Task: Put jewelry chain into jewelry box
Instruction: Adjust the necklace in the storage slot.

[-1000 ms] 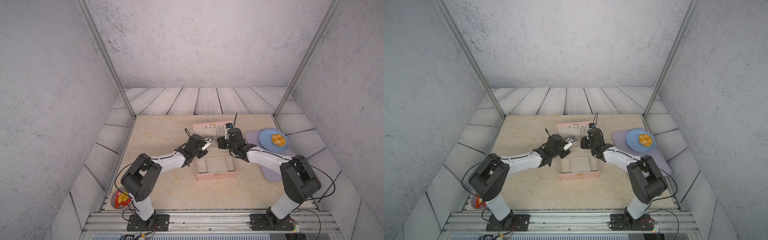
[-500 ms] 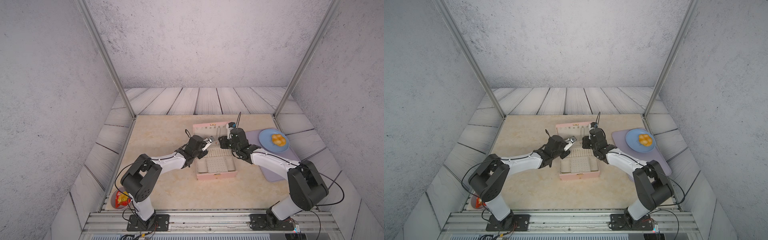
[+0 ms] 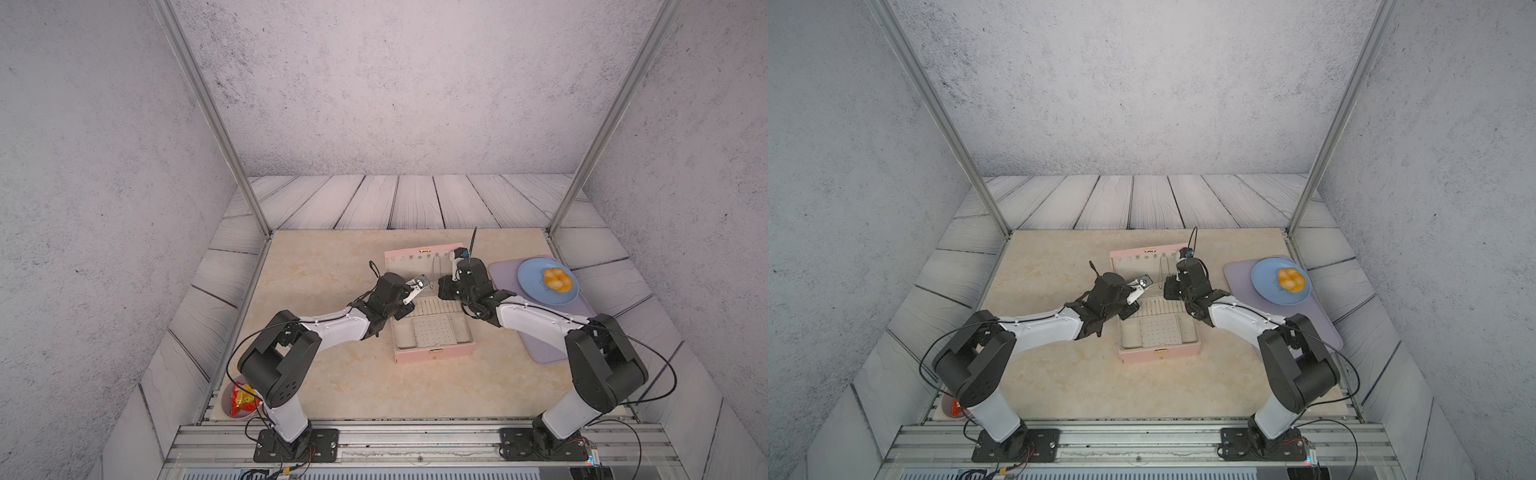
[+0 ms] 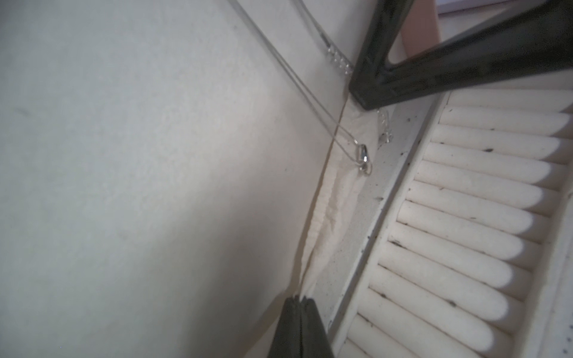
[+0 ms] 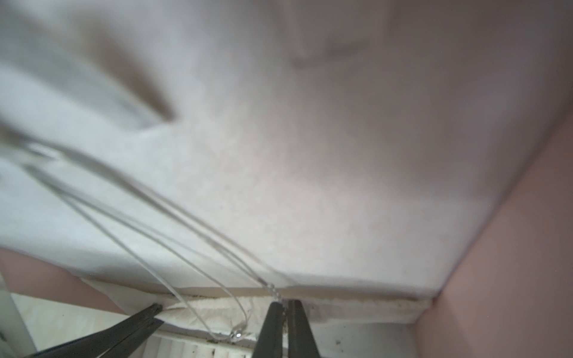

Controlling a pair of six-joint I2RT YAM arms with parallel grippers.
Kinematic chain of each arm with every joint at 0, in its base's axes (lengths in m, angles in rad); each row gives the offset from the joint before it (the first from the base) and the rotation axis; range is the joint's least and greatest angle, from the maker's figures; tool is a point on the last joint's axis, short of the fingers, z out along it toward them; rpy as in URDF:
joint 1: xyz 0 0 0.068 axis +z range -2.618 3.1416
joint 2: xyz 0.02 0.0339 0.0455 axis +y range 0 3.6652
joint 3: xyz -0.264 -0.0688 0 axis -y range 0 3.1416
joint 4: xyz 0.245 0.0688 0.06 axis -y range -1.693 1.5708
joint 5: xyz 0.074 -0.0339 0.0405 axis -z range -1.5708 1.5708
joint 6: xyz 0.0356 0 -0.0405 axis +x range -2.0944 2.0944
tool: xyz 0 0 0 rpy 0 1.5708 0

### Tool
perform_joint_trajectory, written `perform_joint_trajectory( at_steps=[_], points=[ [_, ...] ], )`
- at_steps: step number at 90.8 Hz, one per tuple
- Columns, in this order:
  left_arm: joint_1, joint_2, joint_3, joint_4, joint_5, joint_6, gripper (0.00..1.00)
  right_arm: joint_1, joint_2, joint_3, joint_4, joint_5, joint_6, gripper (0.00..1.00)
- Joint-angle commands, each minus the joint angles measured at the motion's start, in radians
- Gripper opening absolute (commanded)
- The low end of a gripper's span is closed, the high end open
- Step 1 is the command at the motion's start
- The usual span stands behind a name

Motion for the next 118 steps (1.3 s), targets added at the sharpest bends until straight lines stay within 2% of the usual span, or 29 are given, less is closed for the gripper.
perform_joint_trajectory(
  at_steps=[1,7,27,60,118],
  points=[
    [-0.024,-0.021,-0.026,-0.035,0.03,0.013,0.0,-0.002,-0.053,0.003,0.015,0.017,-0.005,0.03],
    [-0.025,-0.022,-0.025,-0.034,0.029,0.015,0.0,-0.001,-0.077,-0.005,0.023,0.022,-0.008,0.0],
    [-0.033,-0.021,-0.027,-0.034,0.023,0.028,0.0,-0.004,-0.117,-0.033,0.096,0.016,-0.011,0.0],
    [-0.048,-0.025,-0.046,-0.016,0.032,0.068,0.0,-0.001,-0.057,-0.03,0.164,0.004,-0.029,0.0],
    [-0.054,-0.032,-0.044,-0.011,0.025,0.061,0.0,0.005,0.013,-0.086,0.244,0.016,-0.03,0.0]
  ],
)
